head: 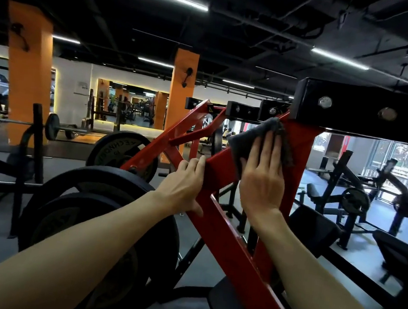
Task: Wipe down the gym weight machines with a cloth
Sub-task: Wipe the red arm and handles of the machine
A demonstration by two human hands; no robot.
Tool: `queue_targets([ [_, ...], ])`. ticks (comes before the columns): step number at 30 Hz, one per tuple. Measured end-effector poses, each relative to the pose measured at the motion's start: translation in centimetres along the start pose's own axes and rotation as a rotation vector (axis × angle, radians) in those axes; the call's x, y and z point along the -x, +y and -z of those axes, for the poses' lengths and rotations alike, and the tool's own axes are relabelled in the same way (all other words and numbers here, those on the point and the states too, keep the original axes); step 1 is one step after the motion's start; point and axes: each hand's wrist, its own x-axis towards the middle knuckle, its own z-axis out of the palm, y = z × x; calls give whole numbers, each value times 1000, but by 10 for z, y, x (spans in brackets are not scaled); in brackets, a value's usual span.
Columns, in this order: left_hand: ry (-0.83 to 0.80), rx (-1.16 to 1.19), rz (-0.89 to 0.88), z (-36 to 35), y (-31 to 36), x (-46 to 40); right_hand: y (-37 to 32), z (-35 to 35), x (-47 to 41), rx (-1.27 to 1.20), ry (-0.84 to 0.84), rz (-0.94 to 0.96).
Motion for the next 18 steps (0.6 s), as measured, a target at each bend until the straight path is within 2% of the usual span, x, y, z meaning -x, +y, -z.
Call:
queue_targets([
  [2, 11, -25, 5, 0, 2, 1, -10, -1, -1, -37, 30, -77],
  [6, 41, -21, 8, 0, 3, 3, -39, -23, 54, 10, -11, 275],
  [8, 52, -29, -20, -1, -1, 3, -27, -22, 55, 2, -43, 335],
  [10, 28, -46, -45, 1, -5, 3, -7, -14, 29, 52, 1, 266],
  [13, 25, -53, -71, 8, -8, -1, 26, -3, -21, 63, 49, -20],
  [15, 8, -70, -91, 16, -8, -4, 26, -1, -28, -16, 68, -133],
  [16, 17, -85, -123, 18, -8, -8, 21, -3, -23, -31, 89, -137],
  [18, 39, -155, -173, 25, -6, -11, 4, -10, -1, -46, 81, -14],
])
